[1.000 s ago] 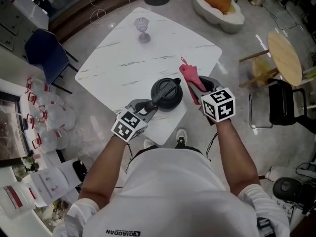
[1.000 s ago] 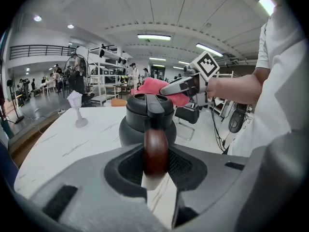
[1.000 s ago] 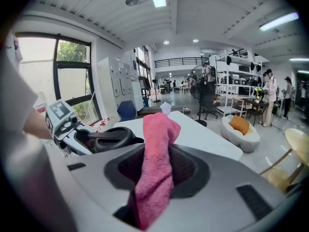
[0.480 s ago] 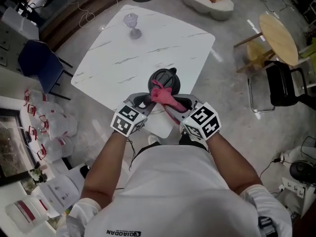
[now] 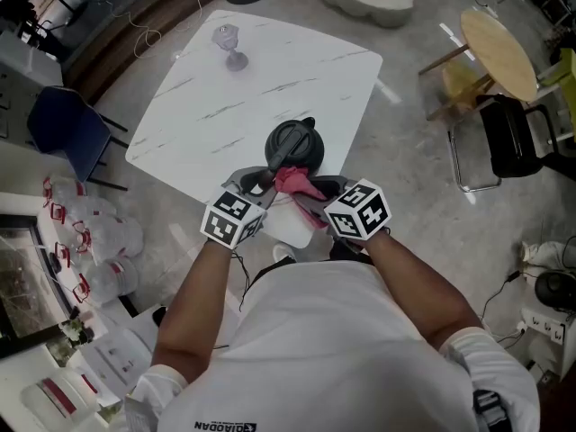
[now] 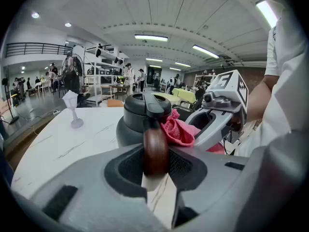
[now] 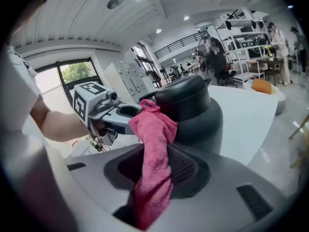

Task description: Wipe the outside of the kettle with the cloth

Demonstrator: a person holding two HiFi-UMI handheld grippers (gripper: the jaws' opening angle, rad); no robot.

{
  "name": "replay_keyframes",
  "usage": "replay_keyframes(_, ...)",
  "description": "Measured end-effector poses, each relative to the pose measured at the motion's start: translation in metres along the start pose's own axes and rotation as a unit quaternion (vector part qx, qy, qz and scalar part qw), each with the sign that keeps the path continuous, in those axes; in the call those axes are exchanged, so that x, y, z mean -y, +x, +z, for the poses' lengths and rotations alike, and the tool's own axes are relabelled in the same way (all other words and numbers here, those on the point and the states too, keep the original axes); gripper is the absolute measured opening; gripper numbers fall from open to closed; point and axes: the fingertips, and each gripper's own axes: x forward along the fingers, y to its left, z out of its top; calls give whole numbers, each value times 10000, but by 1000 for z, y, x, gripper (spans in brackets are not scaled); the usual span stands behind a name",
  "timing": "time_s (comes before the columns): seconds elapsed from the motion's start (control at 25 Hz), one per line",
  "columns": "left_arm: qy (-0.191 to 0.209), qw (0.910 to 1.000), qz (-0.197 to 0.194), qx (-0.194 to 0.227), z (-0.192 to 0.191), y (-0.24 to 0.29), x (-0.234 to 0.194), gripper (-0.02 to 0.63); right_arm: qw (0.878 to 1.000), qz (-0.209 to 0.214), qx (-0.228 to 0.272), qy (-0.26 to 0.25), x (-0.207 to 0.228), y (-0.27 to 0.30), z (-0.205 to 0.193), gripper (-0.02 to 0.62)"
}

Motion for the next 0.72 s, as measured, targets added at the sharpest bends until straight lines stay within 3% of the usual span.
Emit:
replay_keyframes(0.28, 10, 10000, 33, -13, 2, -1, 0, 98, 9980, -112, -556, -275, 14, 14, -32, 135)
replay_keyframes(0.56, -23, 9999, 122, 52, 1, -1, -2, 100, 9877, -375, -1279, -818, 42, 33, -74, 133)
replay_keyframes(0.72, -26, 9999, 102, -19, 0, 0, -3, 100, 9827, -392, -1600, -849, 52, 43, -91, 133)
